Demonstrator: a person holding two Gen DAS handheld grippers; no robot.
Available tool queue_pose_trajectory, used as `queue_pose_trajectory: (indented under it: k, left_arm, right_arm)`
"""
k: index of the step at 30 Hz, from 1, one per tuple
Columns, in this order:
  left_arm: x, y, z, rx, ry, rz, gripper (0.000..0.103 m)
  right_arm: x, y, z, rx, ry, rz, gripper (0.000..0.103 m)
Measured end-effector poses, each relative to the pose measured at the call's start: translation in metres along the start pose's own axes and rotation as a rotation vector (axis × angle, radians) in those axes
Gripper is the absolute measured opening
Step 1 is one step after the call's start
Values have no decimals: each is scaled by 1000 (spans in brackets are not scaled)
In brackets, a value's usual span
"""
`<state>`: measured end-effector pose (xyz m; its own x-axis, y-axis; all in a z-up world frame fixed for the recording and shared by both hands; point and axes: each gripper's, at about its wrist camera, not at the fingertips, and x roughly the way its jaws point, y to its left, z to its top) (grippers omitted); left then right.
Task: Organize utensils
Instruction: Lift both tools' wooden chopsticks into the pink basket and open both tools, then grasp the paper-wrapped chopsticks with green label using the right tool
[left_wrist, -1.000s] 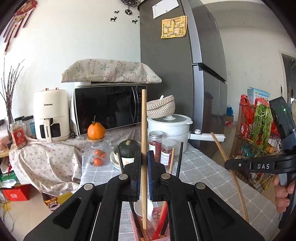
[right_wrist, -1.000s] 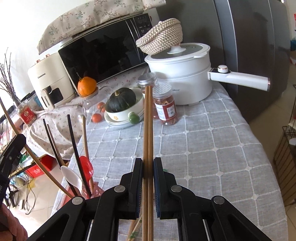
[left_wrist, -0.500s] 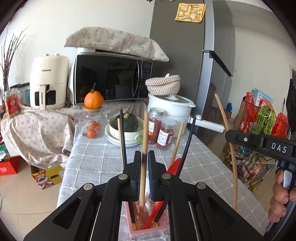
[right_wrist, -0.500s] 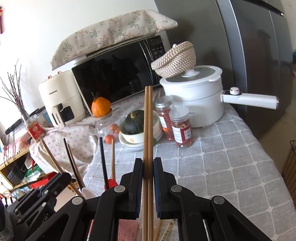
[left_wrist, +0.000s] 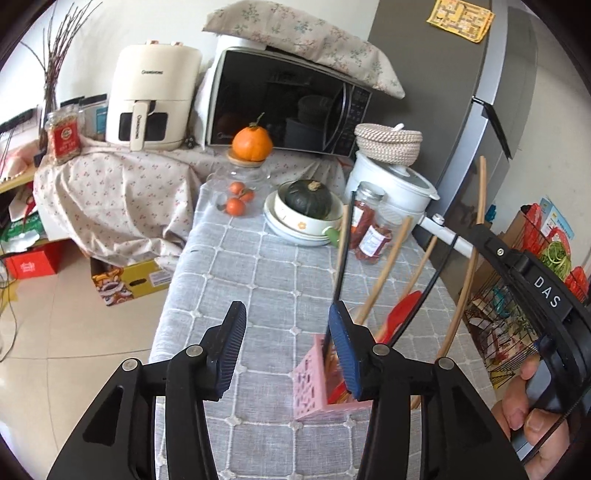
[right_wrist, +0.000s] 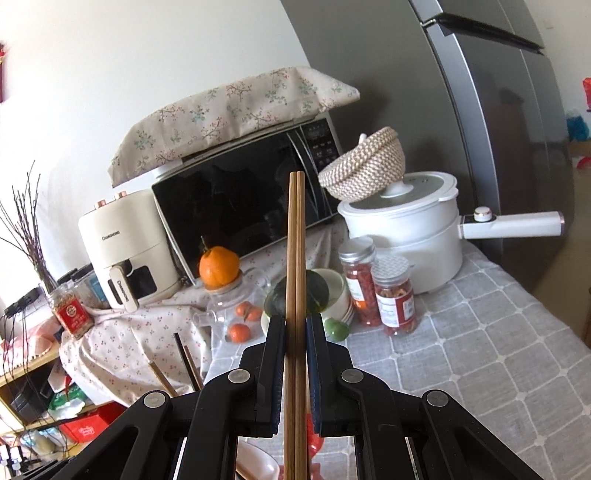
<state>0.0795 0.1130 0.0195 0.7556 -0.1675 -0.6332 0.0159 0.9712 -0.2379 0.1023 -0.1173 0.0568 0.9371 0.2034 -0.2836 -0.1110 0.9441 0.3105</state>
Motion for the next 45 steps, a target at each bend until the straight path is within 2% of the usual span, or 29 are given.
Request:
queue_pose_trajectory:
  k: [9,17,21,22,24,26,31,33,38,41,45]
  left_arm:
    - [15,33,-8,-44,90,37,49]
    - [20,45,-10,-58,115,37,49]
    - [23,48,-10,-62,127,35,49]
    - [24,47,-10,-62,134,27,50]
    - [27,46,-11,-66,153,12,51]
    - [30,42,-12,-64,170,1,53]
    - [32,30,-16,-31,190,6,60]
    - [31,27,-18,-23,190,5,64]
    - [33,19,-24,-25,208,14,73]
    - [36,11,-27,-3,215,32,74]
    - [37,2,-31,27,221,51,75]
  right_arm:
    - [14,39,-23,-89,-118,-140,8]
    - [28,56,-43,-115,-152,-219,9]
    - [29,54,-50,-107,-133,-217,11]
    - [27,52,-50,-98,-130,-209,14]
    - [23,47,-47,-88,-116,-196,28]
    - [17,41,-41,-72,-105,-178,36]
    - [1,25,-22,-52,-65,-158,42]
    - [-5,13,-14,-33,-39,-148,54]
    - [-9,-25,-1,-19,54,-143,65]
    - [-5,-47,1,-53,123,-163,73]
    - [4,-71,-7,-121,210,-193,76]
